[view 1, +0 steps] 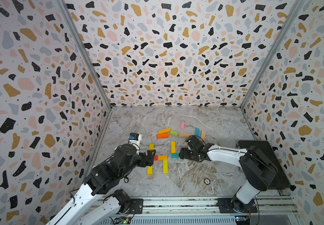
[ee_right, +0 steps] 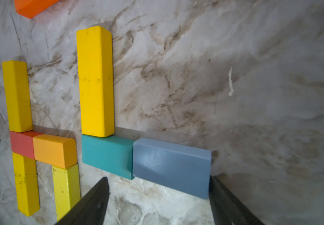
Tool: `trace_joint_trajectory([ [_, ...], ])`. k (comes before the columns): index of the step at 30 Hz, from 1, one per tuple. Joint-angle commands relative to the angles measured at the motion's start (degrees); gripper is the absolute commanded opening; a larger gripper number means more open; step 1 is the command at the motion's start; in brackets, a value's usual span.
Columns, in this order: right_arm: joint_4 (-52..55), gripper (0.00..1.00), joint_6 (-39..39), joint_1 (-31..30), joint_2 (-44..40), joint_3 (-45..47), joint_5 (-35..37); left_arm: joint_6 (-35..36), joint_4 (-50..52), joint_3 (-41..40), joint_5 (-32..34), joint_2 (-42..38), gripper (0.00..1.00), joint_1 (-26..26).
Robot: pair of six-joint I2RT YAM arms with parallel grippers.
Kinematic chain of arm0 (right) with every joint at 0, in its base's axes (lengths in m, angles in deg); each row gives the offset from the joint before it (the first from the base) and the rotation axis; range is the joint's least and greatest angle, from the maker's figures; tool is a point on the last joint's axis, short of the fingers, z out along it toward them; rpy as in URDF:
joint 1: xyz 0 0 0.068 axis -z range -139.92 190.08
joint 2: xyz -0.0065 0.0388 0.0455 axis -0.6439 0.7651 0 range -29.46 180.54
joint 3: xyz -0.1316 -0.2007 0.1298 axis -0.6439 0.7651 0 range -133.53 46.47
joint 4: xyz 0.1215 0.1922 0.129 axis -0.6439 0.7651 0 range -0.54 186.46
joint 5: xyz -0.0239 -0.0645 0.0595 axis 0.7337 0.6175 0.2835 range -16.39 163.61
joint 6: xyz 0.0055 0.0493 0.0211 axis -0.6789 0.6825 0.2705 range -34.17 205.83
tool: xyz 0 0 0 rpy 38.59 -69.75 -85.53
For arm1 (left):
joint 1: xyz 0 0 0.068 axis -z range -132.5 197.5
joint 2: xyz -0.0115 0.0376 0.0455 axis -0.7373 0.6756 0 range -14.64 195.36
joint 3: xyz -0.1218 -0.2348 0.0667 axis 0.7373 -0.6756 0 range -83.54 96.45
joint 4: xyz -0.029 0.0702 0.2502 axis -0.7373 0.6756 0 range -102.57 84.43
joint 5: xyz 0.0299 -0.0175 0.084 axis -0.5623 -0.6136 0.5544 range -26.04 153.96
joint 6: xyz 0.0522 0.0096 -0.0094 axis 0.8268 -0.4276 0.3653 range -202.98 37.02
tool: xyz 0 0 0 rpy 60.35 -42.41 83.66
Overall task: Assemble the letter h with building blocks
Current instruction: Assemble the building block at the center of the board.
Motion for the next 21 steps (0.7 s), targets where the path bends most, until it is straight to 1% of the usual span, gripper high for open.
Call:
trace_joint_trajectory([
  [1,-0.06,0.82,-0.60,0.15,0.55,-1.46,-0.05,-0.26,-2.55,-0.09,-0.15,0.18,0.99,-0.30],
  [6,0.18,0.82,-0.78,0.11,0.66,-1.56,1.07,-0.30,-2.55,-0.11,-0.32,0.30,0.99,-0.28],
  [9,0.30,0.83,-1.64,0.24,-1.28,-1.55,2.76,-0.33,-2.62,-0.11,-0.51,0.59,0.99,-0.26],
  [12,1.49,0.83,-4.01,0.33,-5.57,-2.50,5.22,-0.58,-3.44,-0.10,-1.32,1.26,0.99,-0.26],
  [15,3.05,0.83,-6.61,0.63,-11.67,-2.55,8.13,-1.09,-5.08,-0.32,-3.02,3.11,0.99,-0.30],
  [18,4.73,0.82,-9.50,1.15,-16.57,-1.43,8.88,-1.72,-8.98,-0.76,-5.79,7.00,0.99,-0.63],
  [21,6.32,0.78,-10.31,1.91,-19.04,0.78,7.58,-3.38,-13.72,0.45,-10.19,14.76,0.99,-2.33],
])
